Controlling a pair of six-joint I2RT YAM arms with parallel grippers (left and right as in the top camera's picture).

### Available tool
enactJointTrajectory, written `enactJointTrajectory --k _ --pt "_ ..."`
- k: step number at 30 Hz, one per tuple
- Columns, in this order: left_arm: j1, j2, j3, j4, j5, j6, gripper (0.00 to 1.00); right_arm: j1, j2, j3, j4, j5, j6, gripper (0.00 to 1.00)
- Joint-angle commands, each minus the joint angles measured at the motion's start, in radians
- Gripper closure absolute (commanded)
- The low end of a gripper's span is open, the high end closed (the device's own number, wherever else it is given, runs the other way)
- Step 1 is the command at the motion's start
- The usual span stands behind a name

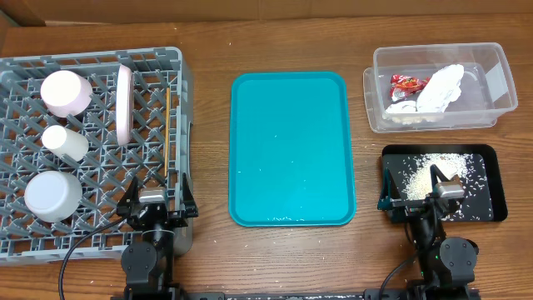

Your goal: Sort waste into correct bins and load items into the dishwasher

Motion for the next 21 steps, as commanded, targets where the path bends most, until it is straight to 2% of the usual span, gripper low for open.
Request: enactJointTrajectory --k 1,21 --pt "0.005 -0.012 -0.003 0.001 0.003 -0.014 0.00 -0.004 -0.008 -0.010 0.005 0.010 0.004 0.00" --pt "0.005 -0.012 -0.003 0.002 0.003 -0.014 0.00 -0.004 -0.008 -0.010 0.005 0.010 0.004 0.00"
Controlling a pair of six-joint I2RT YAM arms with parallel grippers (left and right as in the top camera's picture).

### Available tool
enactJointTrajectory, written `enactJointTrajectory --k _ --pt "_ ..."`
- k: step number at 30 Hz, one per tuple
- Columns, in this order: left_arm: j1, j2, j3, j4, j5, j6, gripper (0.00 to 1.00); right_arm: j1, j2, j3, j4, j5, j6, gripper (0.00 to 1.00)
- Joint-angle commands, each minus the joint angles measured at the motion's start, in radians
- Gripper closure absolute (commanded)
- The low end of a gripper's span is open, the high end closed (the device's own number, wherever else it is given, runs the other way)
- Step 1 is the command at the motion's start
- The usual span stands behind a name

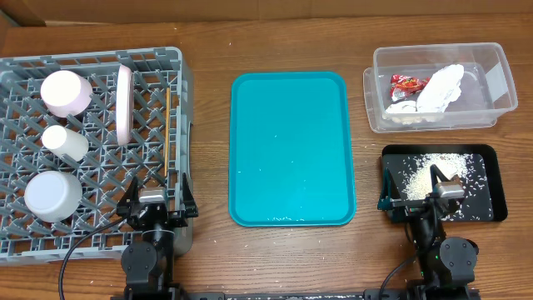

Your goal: Sort waste into correct bins and load items into the dishwasher

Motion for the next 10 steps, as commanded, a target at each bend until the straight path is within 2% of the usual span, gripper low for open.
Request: enactJointTrajectory --k 1,10 --pt "0.005 -0.012 -0.003 0.001 0.003 -0.013 0.00 -0.004 -0.008 -0.010 0.005 0.010 0.005 0.00" --pt "0.005 -0.012 -0.003 0.001 0.003 -0.013 0.00 -0.004 -0.008 -0.010 0.005 0.010 0.005 0.00"
